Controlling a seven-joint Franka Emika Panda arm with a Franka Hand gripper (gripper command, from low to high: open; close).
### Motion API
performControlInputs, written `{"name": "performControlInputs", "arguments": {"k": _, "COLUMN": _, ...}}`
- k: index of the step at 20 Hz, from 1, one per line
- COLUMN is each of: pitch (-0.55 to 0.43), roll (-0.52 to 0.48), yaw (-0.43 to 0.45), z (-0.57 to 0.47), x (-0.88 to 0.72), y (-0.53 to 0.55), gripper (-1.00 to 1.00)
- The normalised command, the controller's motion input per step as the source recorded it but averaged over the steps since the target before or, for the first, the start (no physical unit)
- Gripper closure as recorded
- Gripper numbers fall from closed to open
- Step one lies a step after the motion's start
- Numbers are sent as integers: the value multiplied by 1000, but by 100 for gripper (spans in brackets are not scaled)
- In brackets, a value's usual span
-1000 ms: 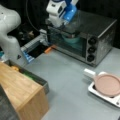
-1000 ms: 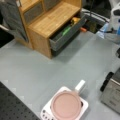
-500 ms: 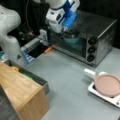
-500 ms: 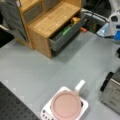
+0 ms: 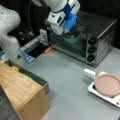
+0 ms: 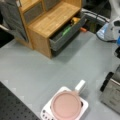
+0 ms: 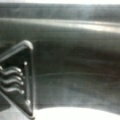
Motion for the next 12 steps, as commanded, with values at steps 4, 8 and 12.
{"name": "performControlInputs", "arguments": {"k": 4, "pitch": -162, "roll": 290, "yaw": 3, "z": -347, "x": -293, "y": -372, "gripper": -100}}
{"name": "performControlInputs", "arguments": {"k": 8, "pitch": -131, "roll": 329, "yaw": -1, "z": -354, "x": -282, "y": -473, "gripper": -100}}
{"name": "performControlInputs", "arguments": {"k": 12, "pitch": -105, "roll": 320, "yaw": 13, "z": -371, "x": -231, "y": -499, "gripper": -100}}
